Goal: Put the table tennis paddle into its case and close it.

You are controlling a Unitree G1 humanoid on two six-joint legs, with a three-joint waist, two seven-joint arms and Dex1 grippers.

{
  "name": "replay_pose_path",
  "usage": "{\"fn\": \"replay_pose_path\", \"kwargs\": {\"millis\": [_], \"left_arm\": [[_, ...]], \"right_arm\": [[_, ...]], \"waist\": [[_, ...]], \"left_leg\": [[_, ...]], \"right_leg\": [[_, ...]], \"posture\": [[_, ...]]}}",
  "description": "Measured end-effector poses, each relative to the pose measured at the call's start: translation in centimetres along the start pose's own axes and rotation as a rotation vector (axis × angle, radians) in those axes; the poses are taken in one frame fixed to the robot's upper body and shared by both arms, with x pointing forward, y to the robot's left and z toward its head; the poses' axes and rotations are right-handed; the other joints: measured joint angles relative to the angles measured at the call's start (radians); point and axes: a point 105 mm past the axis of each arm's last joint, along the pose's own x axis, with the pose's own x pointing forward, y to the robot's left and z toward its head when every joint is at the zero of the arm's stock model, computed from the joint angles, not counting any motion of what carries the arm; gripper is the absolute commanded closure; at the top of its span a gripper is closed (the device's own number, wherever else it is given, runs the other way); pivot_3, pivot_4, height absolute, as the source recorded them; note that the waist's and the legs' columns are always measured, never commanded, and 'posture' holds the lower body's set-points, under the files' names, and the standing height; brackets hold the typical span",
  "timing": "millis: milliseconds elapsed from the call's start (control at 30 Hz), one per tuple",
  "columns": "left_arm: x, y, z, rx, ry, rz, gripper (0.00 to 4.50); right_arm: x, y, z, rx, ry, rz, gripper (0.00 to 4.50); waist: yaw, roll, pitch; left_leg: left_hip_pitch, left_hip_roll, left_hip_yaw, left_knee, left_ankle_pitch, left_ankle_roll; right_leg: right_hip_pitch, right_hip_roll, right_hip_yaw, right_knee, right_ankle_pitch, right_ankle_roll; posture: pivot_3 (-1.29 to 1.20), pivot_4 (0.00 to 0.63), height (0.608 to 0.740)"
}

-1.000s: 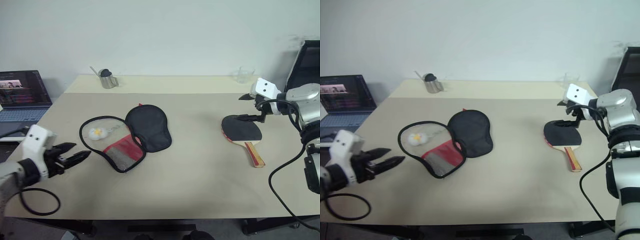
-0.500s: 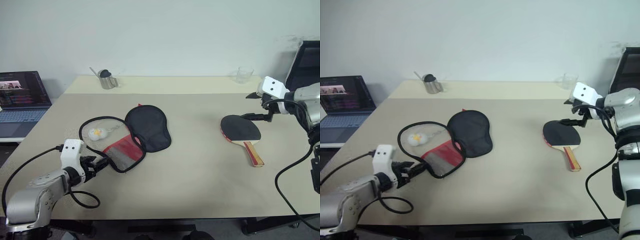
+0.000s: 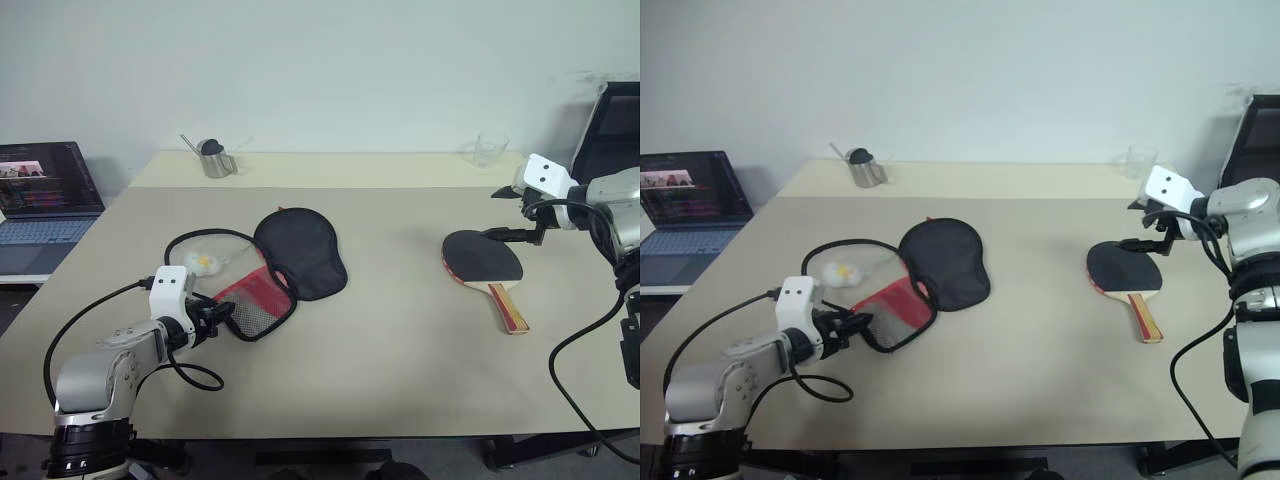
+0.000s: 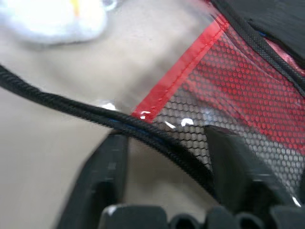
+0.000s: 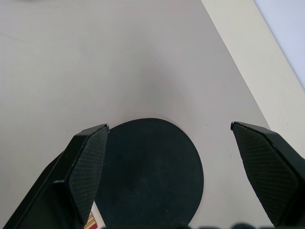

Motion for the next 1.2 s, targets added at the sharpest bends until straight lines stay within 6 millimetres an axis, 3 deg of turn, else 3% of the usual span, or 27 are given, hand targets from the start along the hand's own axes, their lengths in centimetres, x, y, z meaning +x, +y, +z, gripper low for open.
{"fn": "replay_pose_path", "kwargs": {"millis": [133,367,600,900,1000,1200], "left_arm": [[-0.1,0.1,0.2,0.008,-0.005,0.001,4.44],[-0.6,0.4,0.8,0.042,0.001,-0.038,4.48],[-0.5,-3.6,-1.1,0.193,0.164,-0.307,4.48],[-0.2,-5.5,-1.5,0.296,0.224,-0.498,4.48],[0.2,-5.6,-0.8,0.314,0.219,-0.526,4.48],[1.5,-3.9,2.4,0.357,0.165,-0.475,4.48]], "right_arm": [[0.0,0.1,-0.1,0.004,-0.002,-0.001,0.0],[0.0,0.0,-0.1,0.0,-0.002,-0.008,0.0],[0.1,0.0,0.0,0.005,-0.003,-0.014,0.0],[0.2,0.6,-0.6,0.013,0.004,-0.002,0.0],[0.1,0.6,-0.4,0.009,-0.003,-0.005,0.0],[-0.2,0.7,-0.5,0.019,-0.006,-0.01,0.0]], "waist": [[0.0,0.0,0.0],[0.0,0.0,0.0],[0.0,0.0,0.0],[0.001,0.0,0.0],[0.001,0.0,0.0],[0.0,0.0,0.0]], "left_leg": [[0.0,0.0,0.0,0.0,0.0,0.0],[0.0,0.0,0.0,0.0,0.0,0.0],[0.0,0.0,0.0,0.0,0.0,0.0],[0.0,-0.001,0.0,0.0,0.0,0.0],[0.0,0.0,0.0,0.0,0.0,0.0],[0.0,-0.001,0.0,0.0,0.0,0.0]], "right_leg": [[0.0,0.0,0.0,0.0,0.0,0.0],[0.0,0.0,0.0,0.0,0.0,0.0],[0.0,0.0,0.0,0.0,0.0,0.0],[0.0,0.0,0.0,0.0,0.0,0.0],[0.0,0.0,0.0,0.0,0.0,0.0],[0.0,0.0,-0.001,0.0,0.0,0.0]], "posture": [[0.0,0.15,0.74],[0.0,0.15,0.74],[0.0,0.15,0.74],[0.0,0.15,0.74],[0.0,0.15,0.74],[0.0,0.15,0.74]]}}
